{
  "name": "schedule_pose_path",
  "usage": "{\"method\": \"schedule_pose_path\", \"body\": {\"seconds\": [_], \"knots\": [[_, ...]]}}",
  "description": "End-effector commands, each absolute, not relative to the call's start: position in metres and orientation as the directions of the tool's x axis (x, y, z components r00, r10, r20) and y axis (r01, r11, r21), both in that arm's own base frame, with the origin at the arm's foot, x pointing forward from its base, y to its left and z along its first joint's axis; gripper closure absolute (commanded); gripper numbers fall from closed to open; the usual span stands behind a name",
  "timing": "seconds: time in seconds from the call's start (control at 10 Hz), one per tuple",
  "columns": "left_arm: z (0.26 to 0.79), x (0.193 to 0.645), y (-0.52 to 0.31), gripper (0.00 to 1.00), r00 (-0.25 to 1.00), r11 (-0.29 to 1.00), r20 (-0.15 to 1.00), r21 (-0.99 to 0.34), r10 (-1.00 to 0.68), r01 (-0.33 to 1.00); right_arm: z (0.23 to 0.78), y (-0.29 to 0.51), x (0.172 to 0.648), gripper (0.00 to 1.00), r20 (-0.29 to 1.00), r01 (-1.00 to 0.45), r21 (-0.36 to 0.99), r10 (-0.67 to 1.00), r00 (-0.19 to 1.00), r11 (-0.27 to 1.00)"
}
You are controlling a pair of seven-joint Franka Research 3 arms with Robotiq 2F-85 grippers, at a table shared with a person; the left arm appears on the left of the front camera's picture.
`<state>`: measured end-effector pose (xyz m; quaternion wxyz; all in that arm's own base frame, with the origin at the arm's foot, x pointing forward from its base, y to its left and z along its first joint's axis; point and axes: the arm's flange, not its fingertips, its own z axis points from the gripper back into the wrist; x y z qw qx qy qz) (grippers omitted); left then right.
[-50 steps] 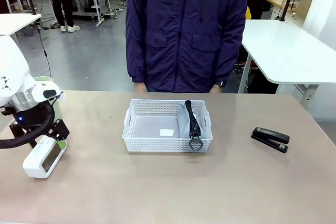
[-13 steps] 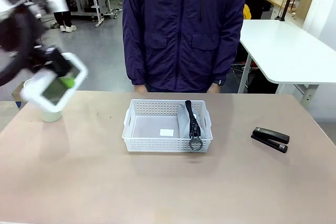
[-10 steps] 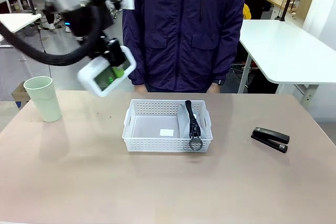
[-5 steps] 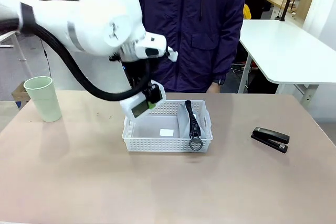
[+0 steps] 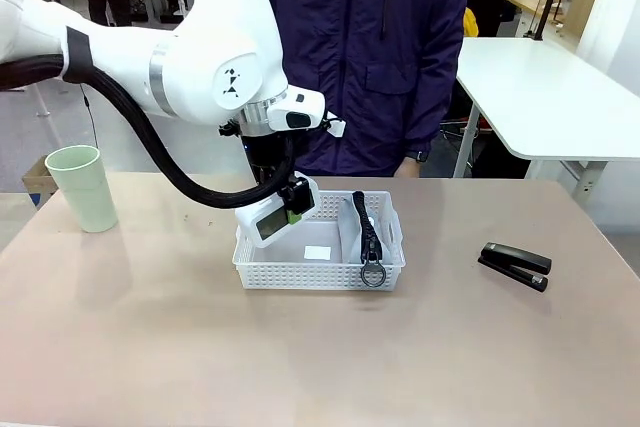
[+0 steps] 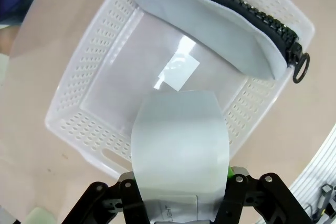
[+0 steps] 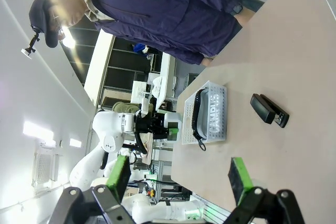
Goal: Efficiently arrange items inside the basket to fit them all.
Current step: Pick up the Digital clock and place it inside the Organizing basket.
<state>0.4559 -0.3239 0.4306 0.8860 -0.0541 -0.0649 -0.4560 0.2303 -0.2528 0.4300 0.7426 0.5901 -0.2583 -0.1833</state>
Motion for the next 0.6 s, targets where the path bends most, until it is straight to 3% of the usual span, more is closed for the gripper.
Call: {"method": "schedule_pose_path", "body": {"seconds": [0.0, 0.5], "knots": [[0.430, 0.454, -0.324, 0.48, 0.560, 0.566, 0.172, -0.017, -0.811, 0.824, 0.432, -0.253, 0.233, 0.00, 0.197, -0.070, 0.970, -0.582, 0.789, 0.233], [0.400, 0.480, -0.336, 0.48, 0.570, 0.580, 0.189, 0.001, -0.800, 0.815, 0.432, -0.253, 0.233, 0.00, 0.197, -0.070, 0.970, -0.582, 0.789, 0.233]]}}
